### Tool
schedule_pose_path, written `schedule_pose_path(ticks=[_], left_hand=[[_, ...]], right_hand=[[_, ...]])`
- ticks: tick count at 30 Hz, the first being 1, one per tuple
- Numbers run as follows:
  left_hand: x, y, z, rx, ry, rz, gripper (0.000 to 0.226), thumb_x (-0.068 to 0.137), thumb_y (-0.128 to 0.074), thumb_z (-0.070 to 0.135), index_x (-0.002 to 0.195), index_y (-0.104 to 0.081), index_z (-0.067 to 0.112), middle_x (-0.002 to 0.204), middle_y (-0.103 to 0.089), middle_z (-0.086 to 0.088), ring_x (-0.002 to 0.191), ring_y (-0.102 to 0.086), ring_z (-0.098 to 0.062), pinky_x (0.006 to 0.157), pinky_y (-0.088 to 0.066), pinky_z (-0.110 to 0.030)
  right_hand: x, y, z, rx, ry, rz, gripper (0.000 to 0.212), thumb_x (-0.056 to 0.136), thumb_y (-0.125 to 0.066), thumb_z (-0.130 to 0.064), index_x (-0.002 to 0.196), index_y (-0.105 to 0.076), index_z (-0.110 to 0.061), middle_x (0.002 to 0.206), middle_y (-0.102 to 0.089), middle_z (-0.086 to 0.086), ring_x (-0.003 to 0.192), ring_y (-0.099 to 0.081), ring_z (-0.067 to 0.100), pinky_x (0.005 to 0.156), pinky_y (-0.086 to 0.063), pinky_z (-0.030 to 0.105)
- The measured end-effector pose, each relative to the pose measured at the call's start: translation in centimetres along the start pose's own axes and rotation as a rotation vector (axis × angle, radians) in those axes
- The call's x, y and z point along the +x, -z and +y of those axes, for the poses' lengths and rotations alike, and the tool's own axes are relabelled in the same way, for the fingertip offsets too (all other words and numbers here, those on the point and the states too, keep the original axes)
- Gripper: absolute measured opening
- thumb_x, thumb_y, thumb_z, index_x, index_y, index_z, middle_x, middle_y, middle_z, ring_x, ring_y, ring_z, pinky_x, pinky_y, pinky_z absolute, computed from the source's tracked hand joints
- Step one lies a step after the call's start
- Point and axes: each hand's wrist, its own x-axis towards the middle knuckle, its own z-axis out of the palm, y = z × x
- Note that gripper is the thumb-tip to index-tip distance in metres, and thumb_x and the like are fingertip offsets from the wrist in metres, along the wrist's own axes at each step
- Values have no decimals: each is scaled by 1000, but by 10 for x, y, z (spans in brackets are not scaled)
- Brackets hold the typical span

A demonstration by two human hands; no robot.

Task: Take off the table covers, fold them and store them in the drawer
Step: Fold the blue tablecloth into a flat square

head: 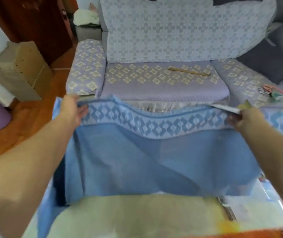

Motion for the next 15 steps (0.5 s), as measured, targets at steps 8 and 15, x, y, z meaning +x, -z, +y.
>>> schedule_pose_path(ticks=[8, 15], left_hand=[[56, -100, 31, 329, -360, -87, 75, 96, -46, 9, 159, -20, 37, 98, -58, 7, 62, -50, -2, 55, -43, -18], [-7, -20, -247, 1034, 254, -120, 36, 96, -64, 3, 128, -55, 15, 113, -64, -24, 86, -69, -25, 69, -48, -31]], right_hand=[[58, -88, -33, 99, 87, -129, 14, 99, -49, -7, 112, -53, -11, 93, -62, 11, 58, -64, 15, 51, -54, 23], [87, -56, 173, -292, -392, -624, 20, 95, -56, -38, 80, -59, -26, 75, -55, 4, 45, -55, 5, 43, -40, 18]])
